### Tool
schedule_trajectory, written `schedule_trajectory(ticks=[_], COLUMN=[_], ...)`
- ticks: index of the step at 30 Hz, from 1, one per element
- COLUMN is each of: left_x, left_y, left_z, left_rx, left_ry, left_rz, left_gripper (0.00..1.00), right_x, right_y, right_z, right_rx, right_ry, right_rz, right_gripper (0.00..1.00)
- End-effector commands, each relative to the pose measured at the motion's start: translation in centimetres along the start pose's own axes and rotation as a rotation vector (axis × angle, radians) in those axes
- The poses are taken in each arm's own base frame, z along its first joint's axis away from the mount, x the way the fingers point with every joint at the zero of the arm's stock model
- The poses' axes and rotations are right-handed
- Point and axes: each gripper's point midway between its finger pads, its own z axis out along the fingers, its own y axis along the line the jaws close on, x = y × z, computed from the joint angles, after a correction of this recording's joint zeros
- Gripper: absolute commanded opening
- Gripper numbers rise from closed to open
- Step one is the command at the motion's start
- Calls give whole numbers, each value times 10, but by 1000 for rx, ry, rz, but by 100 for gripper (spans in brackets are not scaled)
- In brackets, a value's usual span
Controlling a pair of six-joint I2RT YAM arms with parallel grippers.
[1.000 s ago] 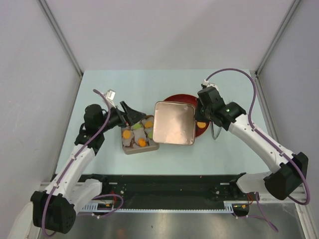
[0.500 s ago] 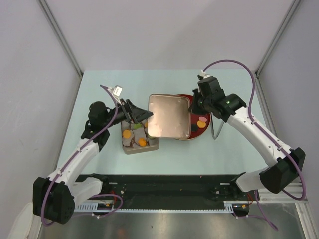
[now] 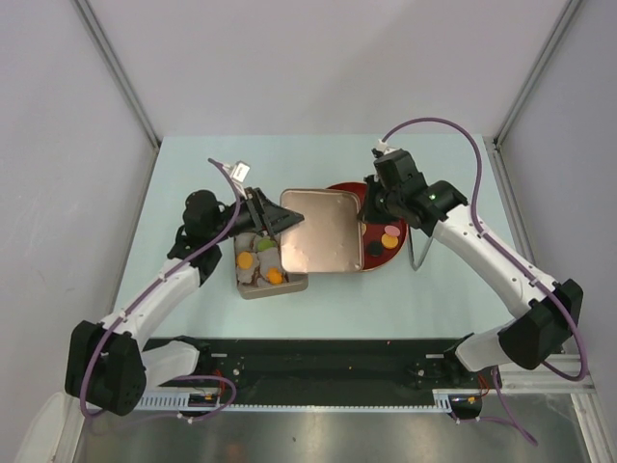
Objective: Pack the cookies
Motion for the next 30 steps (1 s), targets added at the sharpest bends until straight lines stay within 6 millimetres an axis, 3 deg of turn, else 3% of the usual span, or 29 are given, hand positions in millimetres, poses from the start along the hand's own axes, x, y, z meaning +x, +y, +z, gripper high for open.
schedule_trajectory(ticks=[1, 2, 5, 16, 17, 18, 19, 21, 22, 25, 30], left_x=[-19, -19, -18, -14, -13, -14, -14, -16, -20, -30, -48], left_y=[-25, -25, -25, -26, -25, -25, -25, -26, -29, -33, -42], left_z=[6, 7, 9, 10, 11, 11, 10, 10, 10, 9, 5], left_rx=[81, 86, 90, 110, 107, 106, 104, 101, 103, 85, 57], left_ry=[-27, -23, -16, 9, 11, 10, 9, 3, -9, -40, -81], left_rz=[70, 72, 74, 81, 78, 81, 83, 85, 97, 127, 193], left_gripper=[59, 53, 48, 12, 1, 0, 1, 1, 0, 0, 0], right_x=[-15, -15, -14, -16, -17, -18, -19, -22, -25, -39, -67], right_y=[20, 20, 20, 19, 19, 19, 18, 17, 17, 13, 2], right_z=[-7, -7, -7, -10, -12, -12, -14, -17, -20, -34, -78], right_rx=[-65, -63, -64, -58, -60, -57, -58, -58, -60, -45, -39], right_ry=[-38, -37, -33, -42, -48, -52, -58, -72, -80, -119, -228], right_rz=[-26, -29, -34, -44, -45, -43, -44, -39, -39, -25, 4], right_gripper=[0, 0, 0, 0, 0, 2, 10, 16, 30, 56, 77])
